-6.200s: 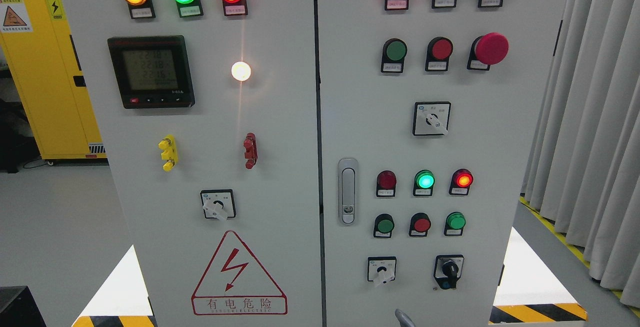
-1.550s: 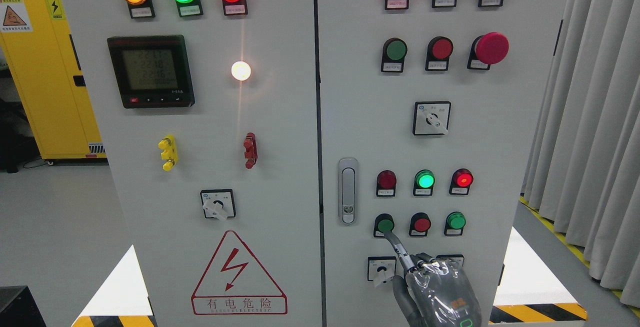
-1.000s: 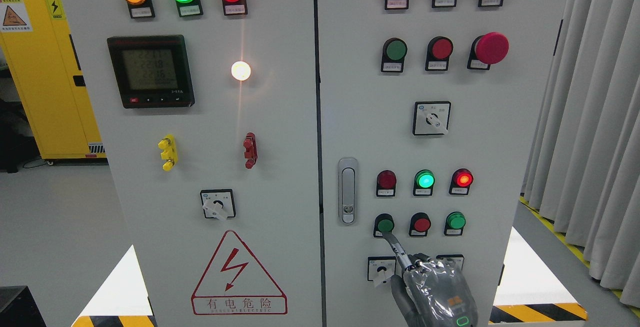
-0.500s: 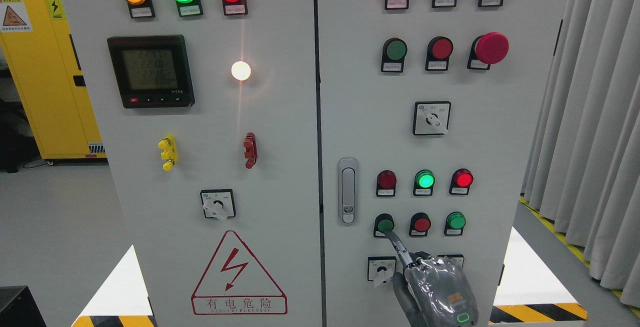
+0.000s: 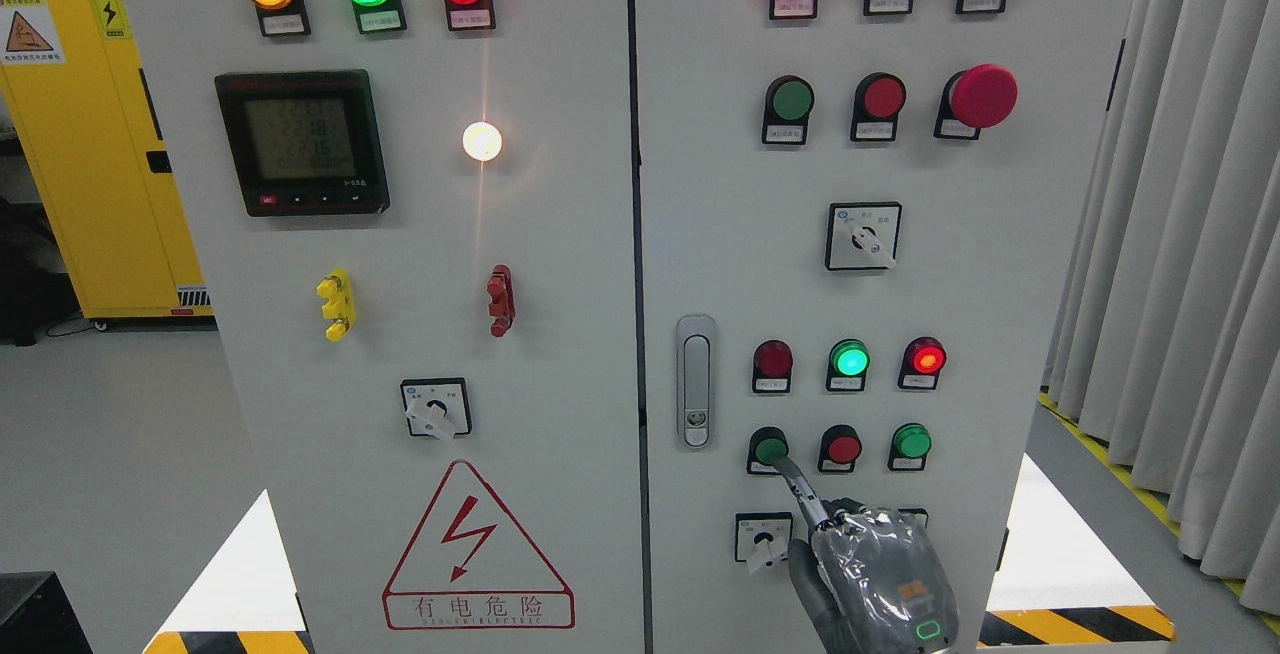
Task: Press green start button
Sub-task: 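Press the green push button with the right hand's extended finger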
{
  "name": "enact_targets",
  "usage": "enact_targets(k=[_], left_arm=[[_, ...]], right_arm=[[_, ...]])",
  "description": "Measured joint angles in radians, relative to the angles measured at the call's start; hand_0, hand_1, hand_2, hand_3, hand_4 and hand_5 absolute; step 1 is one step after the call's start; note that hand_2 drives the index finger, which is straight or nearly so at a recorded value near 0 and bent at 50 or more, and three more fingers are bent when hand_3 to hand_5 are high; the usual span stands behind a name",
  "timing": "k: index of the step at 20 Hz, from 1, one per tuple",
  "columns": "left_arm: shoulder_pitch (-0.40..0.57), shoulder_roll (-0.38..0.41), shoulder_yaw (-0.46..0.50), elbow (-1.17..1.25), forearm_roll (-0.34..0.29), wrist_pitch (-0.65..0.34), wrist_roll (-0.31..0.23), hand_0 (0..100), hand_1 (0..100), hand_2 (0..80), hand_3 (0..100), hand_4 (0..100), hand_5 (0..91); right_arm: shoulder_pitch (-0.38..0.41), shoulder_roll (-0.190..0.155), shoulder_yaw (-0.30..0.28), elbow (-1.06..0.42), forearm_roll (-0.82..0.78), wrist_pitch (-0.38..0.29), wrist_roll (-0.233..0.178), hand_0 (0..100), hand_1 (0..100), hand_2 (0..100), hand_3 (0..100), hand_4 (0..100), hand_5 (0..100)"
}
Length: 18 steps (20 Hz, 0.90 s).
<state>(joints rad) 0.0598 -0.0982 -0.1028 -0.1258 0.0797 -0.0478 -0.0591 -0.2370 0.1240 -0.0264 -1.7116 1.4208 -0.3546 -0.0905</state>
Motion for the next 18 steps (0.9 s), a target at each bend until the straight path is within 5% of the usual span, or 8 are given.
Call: enact_targets(k=[18], left_arm=[[0.0, 0.0, 0.0, 0.0, 0.0, 0.0, 0.003, 12, 56, 0.0, 0, 0, 0.0]], right_arm=[[-0.01, 0.0, 0.004, 0.006, -0.002, 0.007, 0.023, 84, 89, 0, 81, 83, 94]])
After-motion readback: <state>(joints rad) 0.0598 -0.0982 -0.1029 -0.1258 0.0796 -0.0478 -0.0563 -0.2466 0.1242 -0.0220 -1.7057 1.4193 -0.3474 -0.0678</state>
